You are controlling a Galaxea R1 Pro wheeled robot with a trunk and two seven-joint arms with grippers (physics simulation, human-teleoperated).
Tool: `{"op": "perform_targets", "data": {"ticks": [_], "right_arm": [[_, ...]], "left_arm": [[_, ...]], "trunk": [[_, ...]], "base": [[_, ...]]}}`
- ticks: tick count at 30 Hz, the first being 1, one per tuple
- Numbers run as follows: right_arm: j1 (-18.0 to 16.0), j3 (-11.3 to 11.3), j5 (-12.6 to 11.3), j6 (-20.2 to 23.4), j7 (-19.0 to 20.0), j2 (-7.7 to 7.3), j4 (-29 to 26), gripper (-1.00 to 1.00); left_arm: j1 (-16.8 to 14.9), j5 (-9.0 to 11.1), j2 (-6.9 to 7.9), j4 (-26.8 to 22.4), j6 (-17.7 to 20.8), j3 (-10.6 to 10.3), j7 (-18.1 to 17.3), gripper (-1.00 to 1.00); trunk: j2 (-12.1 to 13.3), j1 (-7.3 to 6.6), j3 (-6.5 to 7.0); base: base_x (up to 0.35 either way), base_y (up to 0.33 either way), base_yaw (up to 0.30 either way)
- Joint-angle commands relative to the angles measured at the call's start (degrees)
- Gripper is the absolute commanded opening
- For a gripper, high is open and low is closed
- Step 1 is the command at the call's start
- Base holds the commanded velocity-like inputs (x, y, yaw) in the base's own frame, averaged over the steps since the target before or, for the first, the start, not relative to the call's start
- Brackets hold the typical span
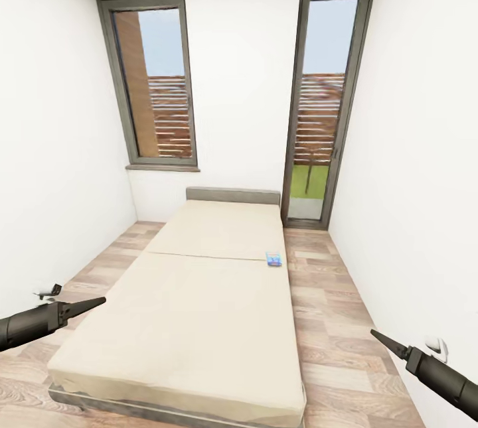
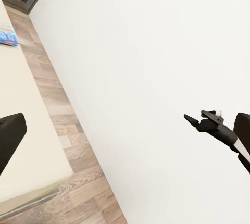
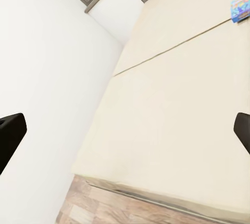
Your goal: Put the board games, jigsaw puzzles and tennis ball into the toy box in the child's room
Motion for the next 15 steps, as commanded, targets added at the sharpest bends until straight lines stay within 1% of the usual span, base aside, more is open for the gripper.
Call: {"op": "perform_targets", "data": {"ticks": [1,8,11,15], "right_arm": [[0.0,0.0,-0.2,0.4,0.1,0.0,0.0,1.0],[0.0,0.2,-0.2,0.4,0.1,0.01,0.0,1.0],[0.0,1.0,-0.2,0.4,0.1,0.0,0.0,1.0],[0.0,2.4,-0.2,0.3,0.0,0.0,0.0,1.0]], "left_arm": [[0.0,-0.1,0.0,0.0,0.6,0.0,-0.3,1.0],[0.0,-0.1,0.0,0.0,0.6,0.0,-0.3,1.0],[0.0,0.0,0.0,0.0,0.6,0.0,-0.3,1.0],[0.0,0.0,0.0,0.0,0.5,0.0,-0.3,1.0]], "trunk": [[0.0,0.02,-0.02],[0.0,0.02,-0.04],[0.0,0.02,-0.14],[0.0,0.02,-0.33]], "base": [[0.016,-0.017,0.0],[0.007,-0.008,0.008],[0.002,-0.011,0.098],[0.001,-0.065,0.151]]}}
